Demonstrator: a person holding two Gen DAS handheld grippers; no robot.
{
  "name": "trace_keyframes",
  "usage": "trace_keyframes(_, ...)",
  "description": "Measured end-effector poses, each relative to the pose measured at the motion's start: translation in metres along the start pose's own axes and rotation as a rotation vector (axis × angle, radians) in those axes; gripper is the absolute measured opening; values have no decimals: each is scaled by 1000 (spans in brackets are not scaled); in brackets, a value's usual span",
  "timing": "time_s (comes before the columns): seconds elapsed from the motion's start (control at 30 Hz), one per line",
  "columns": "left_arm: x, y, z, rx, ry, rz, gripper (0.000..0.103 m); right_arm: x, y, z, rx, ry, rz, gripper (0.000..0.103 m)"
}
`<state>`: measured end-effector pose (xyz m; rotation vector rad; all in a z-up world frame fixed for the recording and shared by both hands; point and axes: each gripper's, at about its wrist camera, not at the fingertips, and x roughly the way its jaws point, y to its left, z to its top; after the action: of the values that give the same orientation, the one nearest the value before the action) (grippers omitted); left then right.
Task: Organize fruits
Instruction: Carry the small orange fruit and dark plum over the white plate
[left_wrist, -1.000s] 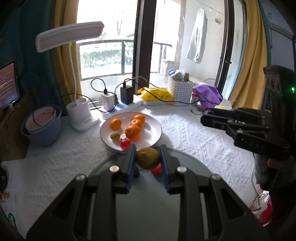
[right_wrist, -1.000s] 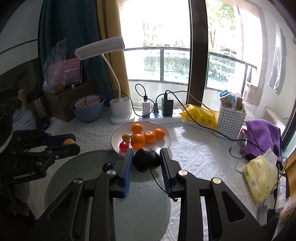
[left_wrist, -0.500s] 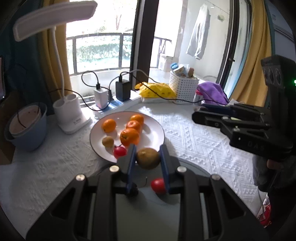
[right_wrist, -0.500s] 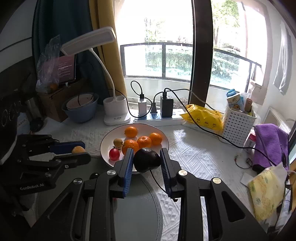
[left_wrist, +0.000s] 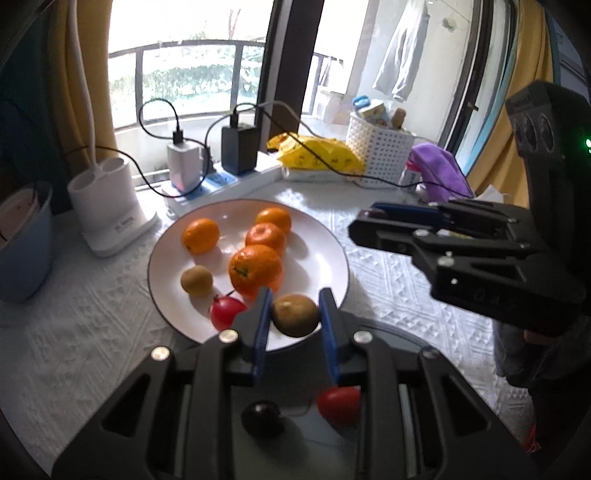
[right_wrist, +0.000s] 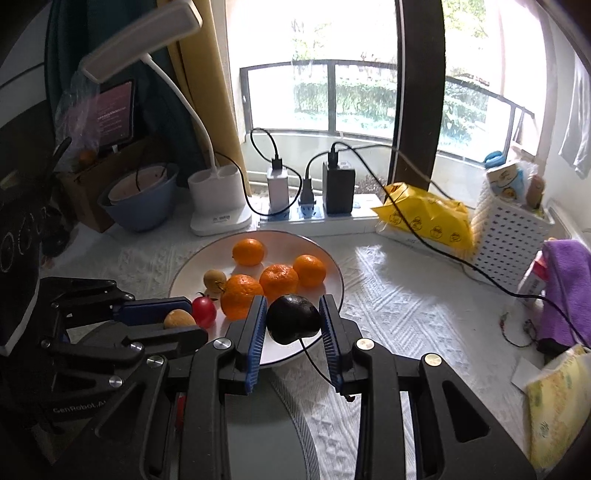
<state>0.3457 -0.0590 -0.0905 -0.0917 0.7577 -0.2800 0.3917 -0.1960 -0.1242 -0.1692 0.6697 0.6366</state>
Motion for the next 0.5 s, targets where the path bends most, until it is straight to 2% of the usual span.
trace_keyframes(0.27,27,9,1,-23,48,-19,27,38,-9,-4,13,56,14,31)
trace_keyframes(0.5,33,9,0,-25,61,-25,27,52,-12,-10,26,78,23,31)
